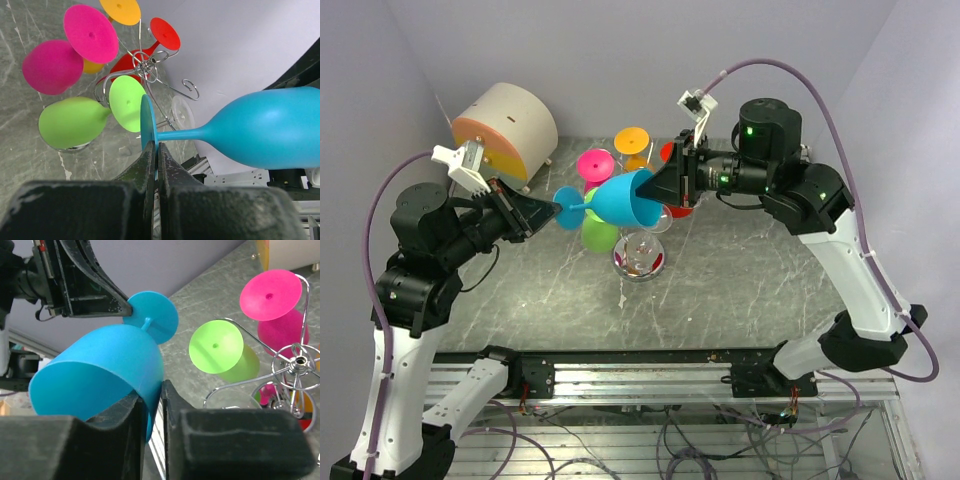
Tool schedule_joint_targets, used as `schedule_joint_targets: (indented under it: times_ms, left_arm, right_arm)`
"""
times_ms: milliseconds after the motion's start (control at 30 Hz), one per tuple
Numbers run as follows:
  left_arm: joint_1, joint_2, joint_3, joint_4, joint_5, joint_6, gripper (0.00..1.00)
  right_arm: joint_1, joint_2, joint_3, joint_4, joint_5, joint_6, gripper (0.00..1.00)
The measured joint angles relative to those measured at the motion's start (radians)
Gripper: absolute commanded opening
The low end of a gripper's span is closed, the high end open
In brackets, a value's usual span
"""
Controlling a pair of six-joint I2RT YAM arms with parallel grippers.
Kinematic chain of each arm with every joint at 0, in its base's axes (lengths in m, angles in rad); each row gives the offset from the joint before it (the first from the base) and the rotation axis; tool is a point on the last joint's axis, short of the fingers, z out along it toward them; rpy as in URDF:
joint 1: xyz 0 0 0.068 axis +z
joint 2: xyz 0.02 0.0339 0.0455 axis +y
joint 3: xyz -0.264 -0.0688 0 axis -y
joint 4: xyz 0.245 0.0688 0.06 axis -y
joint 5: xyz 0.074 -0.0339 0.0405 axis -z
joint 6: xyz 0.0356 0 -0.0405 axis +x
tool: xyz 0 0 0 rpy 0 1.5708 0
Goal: Take the wine glass off the wine glass rack
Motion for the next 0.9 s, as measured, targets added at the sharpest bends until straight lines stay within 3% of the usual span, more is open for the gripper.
schedule_joint_targets:
  times_ms: [67,233,400,600,767,900]
  left_arm:
    - [0.000,0.000,0.000,-0.001,-0.001,0.001,0.07]
    - [0.000,-0.005,0.010,-0.001,-0.006,0.000,0.33]
    - [0.000,-0.003,0.011,-0.025,-0.053,0.002,0.44]
    - [0.000,-0.024,0.011,-0.073,-0.184,0.011,0.46]
    - [0.000,-0.090,-0.026,-0.092,-0.316,0.043,0.45]
    - [0.000,-0.141,-0.059,-0.106,-0.390,0.074,0.45]
  right_arm:
    - [0.018,0.006,0.009,-0.007,0.029,-0.007,0.00]
    - [0.030,0.018,0.037,-0.046,0.146,-0.003,0.00]
    - [0.037,0.018,0.133,-0.078,0.297,-0.003,0.00]
    - [0.034,0.001,0.277,-0.063,0.611,-0.031,0.00]
    - [0.013,-0.016,0.286,0.016,0.947,-0.118,0.00]
    - [-0.179,0.084,0.373,0.014,1.025,-0.157,0.00]
